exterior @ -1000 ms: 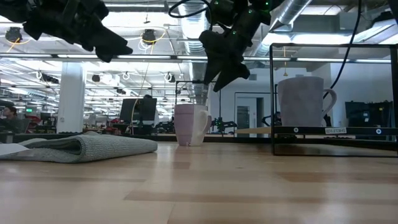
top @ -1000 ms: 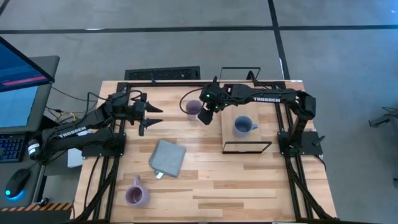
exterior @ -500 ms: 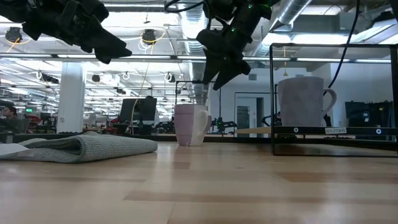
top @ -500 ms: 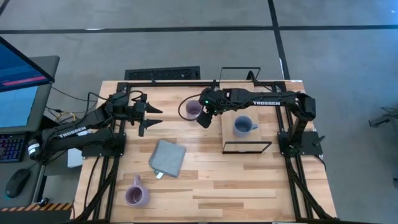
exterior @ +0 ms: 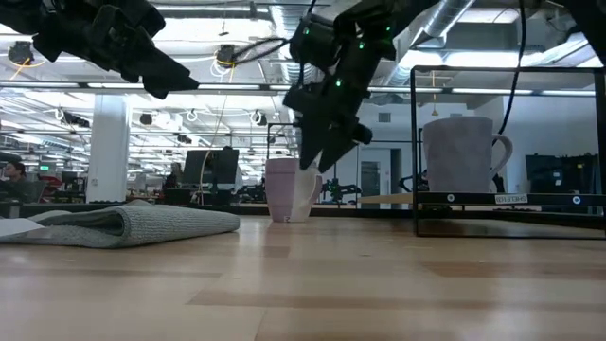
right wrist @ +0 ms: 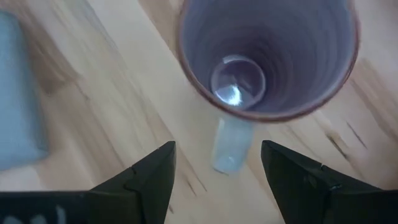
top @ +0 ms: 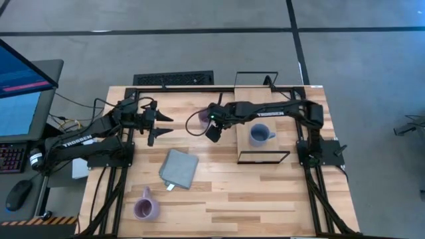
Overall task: Stack small to large cups/mugs on shelf
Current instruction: Put the white and purple mug on the shelf
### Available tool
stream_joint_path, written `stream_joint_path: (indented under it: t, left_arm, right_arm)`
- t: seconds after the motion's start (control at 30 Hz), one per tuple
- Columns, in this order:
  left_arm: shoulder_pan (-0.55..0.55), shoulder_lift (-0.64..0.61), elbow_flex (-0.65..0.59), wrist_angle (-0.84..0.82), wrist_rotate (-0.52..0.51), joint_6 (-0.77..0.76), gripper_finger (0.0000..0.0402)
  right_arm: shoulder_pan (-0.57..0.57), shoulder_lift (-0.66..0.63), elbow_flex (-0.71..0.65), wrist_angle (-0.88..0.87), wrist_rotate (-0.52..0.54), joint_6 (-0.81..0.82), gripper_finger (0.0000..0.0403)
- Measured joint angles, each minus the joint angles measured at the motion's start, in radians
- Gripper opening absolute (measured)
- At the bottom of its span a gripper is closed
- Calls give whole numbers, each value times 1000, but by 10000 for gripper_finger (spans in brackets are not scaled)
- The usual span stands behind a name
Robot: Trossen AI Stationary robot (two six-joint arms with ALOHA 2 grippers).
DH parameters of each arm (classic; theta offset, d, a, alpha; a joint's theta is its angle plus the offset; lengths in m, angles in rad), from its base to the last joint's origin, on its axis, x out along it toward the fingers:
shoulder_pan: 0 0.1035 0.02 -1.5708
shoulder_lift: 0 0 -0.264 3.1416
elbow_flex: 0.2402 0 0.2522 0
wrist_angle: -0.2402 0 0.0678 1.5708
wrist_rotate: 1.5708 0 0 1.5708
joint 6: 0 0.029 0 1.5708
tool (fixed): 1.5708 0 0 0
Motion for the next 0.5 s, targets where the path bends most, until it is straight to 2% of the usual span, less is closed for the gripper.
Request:
stream_joint_path:
  t: [0.27, 0.5]
  left_arm:
    - [0, 0, 0, -9, -1, 4, 196]
    - [0, 0, 0, -12, -3, 4, 196]
  right_arm:
    - [-2, 6, -2, -1, 49, 0, 256]
    - [-11, 29, 1, 22, 47, 1, 204]
